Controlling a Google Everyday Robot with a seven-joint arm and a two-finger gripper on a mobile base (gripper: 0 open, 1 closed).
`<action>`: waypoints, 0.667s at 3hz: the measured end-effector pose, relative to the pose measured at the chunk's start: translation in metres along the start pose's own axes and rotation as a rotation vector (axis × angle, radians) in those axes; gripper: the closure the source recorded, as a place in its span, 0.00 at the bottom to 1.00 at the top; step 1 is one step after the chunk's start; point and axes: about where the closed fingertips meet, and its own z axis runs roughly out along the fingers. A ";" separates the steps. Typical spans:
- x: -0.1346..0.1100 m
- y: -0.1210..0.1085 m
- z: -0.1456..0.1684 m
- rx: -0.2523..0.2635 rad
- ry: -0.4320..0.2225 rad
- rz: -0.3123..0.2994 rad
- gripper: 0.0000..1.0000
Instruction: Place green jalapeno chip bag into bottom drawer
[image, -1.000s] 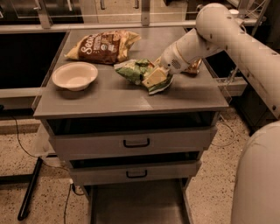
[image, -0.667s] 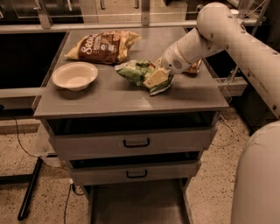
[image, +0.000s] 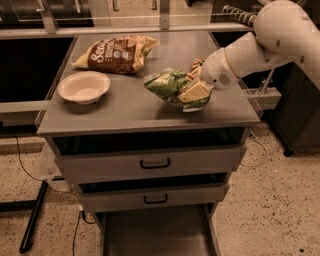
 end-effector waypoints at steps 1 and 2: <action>0.009 0.035 -0.027 0.035 -0.032 -0.044 1.00; 0.028 0.076 -0.049 0.085 -0.065 -0.081 1.00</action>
Offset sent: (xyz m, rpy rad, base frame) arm -0.1530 -0.0852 -0.0144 0.0643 -0.2037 -0.0383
